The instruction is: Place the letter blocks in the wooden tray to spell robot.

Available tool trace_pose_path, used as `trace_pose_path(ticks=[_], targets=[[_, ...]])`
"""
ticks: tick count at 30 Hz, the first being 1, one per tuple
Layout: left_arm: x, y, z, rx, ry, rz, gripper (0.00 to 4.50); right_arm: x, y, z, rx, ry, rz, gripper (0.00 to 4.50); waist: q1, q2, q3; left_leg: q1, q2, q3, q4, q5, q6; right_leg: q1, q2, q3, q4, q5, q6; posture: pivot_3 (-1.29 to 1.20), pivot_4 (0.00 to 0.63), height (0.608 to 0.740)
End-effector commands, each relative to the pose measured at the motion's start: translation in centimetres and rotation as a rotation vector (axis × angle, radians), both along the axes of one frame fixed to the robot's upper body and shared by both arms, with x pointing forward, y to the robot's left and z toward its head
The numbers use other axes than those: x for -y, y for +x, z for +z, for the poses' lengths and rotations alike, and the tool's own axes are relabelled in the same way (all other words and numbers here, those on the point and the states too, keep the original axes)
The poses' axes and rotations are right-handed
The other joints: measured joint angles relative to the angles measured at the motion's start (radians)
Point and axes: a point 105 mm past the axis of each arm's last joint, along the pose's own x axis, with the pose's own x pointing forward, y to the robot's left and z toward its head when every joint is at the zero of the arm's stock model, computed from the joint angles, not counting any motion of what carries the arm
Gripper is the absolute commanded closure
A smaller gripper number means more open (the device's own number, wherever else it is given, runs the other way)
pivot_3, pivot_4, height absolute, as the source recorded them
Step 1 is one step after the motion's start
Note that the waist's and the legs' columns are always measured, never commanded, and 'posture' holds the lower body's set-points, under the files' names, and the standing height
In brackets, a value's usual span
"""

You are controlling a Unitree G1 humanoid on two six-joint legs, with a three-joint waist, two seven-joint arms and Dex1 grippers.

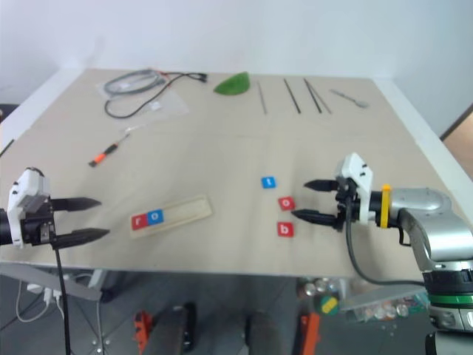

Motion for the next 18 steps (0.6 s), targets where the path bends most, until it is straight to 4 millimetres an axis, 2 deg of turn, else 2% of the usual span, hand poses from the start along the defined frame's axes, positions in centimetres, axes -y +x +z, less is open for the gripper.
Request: trace_pose_path(ticks=[1, 6, 8, 13, 18], targets=[[-0.6, 0.0, 0.6, 0.018, 0.044, -0.015, 0.0, 0.2, 0.0, 1.2, 0.041, -0.002, 0.006, 0.02, 0.0, 0.0, 0.0, 0.0, 0.0, 0.0, 0.0, 0.0, 0.0, 0.0, 0.0, 0.0, 0.0, 0.0, 0.0, 0.0, 0.15, 0.74], [-0.3, 1.0, -0.7, -0.006, 0.054, -0.048, 0.0, 0.3, -0.3, 1.2, 0.033, -0.009, 0.003, 0.02, 0.001, 0.0, 0.0, 0.0, 0.0, 0.0, 0.0, 0.0, 0.0, 0.0, 0.0, 0.0, 0.0, 0.0, 0.0, 0.0, 0.15, 0.74], [-0.2, 1.7, -1.0, 0.051, 0.045, -0.051, 0.0, 0.1, -0.3, 1.2, 0.034, -0.007, 0.004, 0.02, 0.001, 0.0, 0.0, 0.0, 0.0, 0.001, 0.0, 0.0, 0.0, 0.0, -0.001, 0.0, 0.0, 0.0, 0.0, 0.0, 0.15, 0.74], [2.0, 3.1, -2.7, 0.143, 0.053, -0.103, 0.0, -0.5, -0.5, 1.0, 0.036, 0.009, 0.009, 0.02, 0.002, 0.001, -0.001, 0.0, 0.0, 0.003, 0.0, 0.0, 0.001, -0.001, -0.002, 0.0, 0.0, 0.0, 0.0, 0.0, 0.15, 0.74], [2.2, 4.9, -4.4, 0.15, 0.09, -0.078, 0.0, -1.1, -0.6, 0.9, 0.042, 0.02, 0.005, 0.02, 0.003, 0.0, -0.001, -0.001, 0.001, 0.003, 0.0, 0.001, 0.003, 0.002, 0.0, 0.001, 0.001, 0.002, 0.001, 0.0, 0.15, 0.74]])
